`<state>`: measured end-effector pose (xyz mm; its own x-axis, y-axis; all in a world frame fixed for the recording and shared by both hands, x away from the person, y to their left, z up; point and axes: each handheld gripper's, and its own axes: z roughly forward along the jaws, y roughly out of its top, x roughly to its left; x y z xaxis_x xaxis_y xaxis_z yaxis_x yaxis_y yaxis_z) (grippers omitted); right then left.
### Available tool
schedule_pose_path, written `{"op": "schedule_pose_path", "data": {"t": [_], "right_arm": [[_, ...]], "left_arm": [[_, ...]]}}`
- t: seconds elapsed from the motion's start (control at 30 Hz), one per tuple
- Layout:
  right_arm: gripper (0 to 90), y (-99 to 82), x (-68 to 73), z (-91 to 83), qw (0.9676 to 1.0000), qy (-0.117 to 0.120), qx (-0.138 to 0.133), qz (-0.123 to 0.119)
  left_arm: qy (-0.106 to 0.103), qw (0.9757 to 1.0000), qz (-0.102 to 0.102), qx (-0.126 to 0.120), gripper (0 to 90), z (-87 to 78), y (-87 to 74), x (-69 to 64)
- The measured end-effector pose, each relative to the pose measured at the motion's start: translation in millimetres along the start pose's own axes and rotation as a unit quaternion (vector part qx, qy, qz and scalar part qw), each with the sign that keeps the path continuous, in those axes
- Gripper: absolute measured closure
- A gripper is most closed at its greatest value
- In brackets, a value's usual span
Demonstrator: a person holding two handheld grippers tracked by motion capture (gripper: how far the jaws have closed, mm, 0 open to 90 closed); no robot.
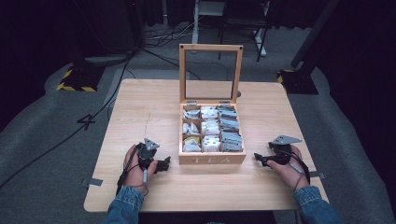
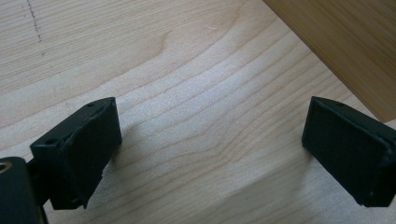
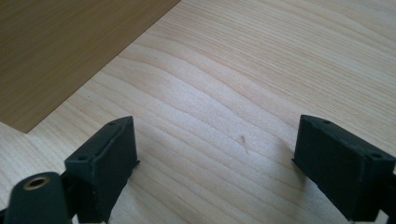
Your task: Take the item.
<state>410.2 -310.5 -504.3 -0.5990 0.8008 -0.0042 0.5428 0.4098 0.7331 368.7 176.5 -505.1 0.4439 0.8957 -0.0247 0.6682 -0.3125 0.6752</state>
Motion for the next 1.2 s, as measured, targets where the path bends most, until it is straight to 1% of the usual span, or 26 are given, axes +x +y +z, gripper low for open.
{"op": "schedule_pose_path", "data": {"t": [0.53, 0.57, 0.6, 0.63, 0.67, 0.73, 0.77, 0.8, 0.83, 0.87, 0.9, 0.93, 0.97, 1.03, 1.1, 1.13, 1.17, 1.2], "right_arm": [[15.3, -0.4, 0.6, -0.8, 1.0000, 0.001, 0.000, -0.002], [18.6, -0.6, 0.5, -1.3, 1.0000, 0.005, -0.003, -0.005], [18.6, -0.6, 0.5, -1.3, 1.0000, 0.005, -0.003, -0.005], [20.9, -0.8, 0.2, -1.6, 1.0000, 0.006, -0.006, -0.004], [25.0, -1.1, -0.3, -2.4, 1.0000, 0.004, -0.009, -0.002], [29.9, -1.3, -1.8, -3.5, 0.9999, 0.003, -0.010, 0.001], [32.7, -0.6, -2.6, -4.7, 0.9999, 0.005, -0.007, 0.006], [36.9, 1.8, -2.8, -7.3, 0.9998, 0.014, -0.001, 0.016], [36.9, 1.8, -2.8, -7.3, 0.9998, 0.014, -0.001, 0.016], [36.6, 2.8, -1.8, -8.0, 0.9997, 0.017, -0.002, 0.019], [37.0, 5.1, 0.0, -9.1, 0.9996, 0.025, -0.003, 0.015], [37.1, 10.2, 3.4, -12.2, 0.9993, 0.034, -0.009, 0.014], [37.2, 13.5, 4.9, -14.7, 0.9990, 0.038, -0.014, 0.017], [37.4, 16.3, 5.6, -16.8, 0.9989, 0.040, -0.018, 0.016], [38.0, 29.7, 9.0, -25.6, 0.9982, 0.044, -0.034, 0.022], [38.0, 29.7, 9.0, -25.6, 0.9982, 0.044, -0.034, 0.022], [38.5, 37.6, 11.0, -30.2, 0.9976, 0.050, -0.041, 0.023], [38.8, 40.4, 11.6, -31.8, 0.9974, 0.053, -0.044, 0.022]], "left_arm": [[-0.002, 1.0000, 0.002, 0.000, 5.1, 0.2, 0.1, 0.1], [-0.002, 1.0000, 0.002, 0.000, 5.0, 0.2, 0.2, 0.1], [-0.002, 1.0000, 0.002, 0.000, 5.0, 0.2, 0.2, 0.1], [-0.003, 1.0000, 0.002, 0.001, 4.9, 0.3, 0.3, -0.1], [-0.003, 1.0000, 0.002, 0.001, 4.6, 0.3, 0.3, -0.1], [-0.004, 1.0000, 0.003, 0.001, 4.5, 0.4, 0.4, -0.1], [-0.003, 1.0000, 0.003, 0.001, 4.5, 0.4, 0.5, 0.0], [-0.004, 1.0000, 0.005, 0.003, 3.6, 0.9, 1.1, 0.0], [-0.004, 1.0000, 0.005, 0.003, 3.0, 0.9, 1.1, 0.0], [-0.005, 1.0000, 0.006, 0.004, 3.0, 1.5, 1.4, -0.3], [-0.007, 0.9999, 0.006, 0.005, 2.2, 1.9, 1.7, -0.5], [-0.008, 0.9999, 0.006, 0.005, 1.4, 2.3, 1.9, -0.6], [-0.006, 0.9999, 0.008, 0.004, 1.4, 2.3, 1.9, -0.4], [-0.007, 0.9999, 0.008, 0.005, 1.4, 2.3, 1.9, -0.4], [-0.008, 0.9999, 0.007, 0.005, 1.4, 2.1, 1.7, -0.7], [-0.008, 0.9999, 0.007, 0.005, 1.4, 2.1, 1.7, -0.7], [-0.009, 0.9999, 0.008, 0.006, 1.4, 1.9, 1.6, -0.4], [-0.009, 0.9999, 0.008, 0.006, 1.3, 1.9, 1.6, -0.4]]}}
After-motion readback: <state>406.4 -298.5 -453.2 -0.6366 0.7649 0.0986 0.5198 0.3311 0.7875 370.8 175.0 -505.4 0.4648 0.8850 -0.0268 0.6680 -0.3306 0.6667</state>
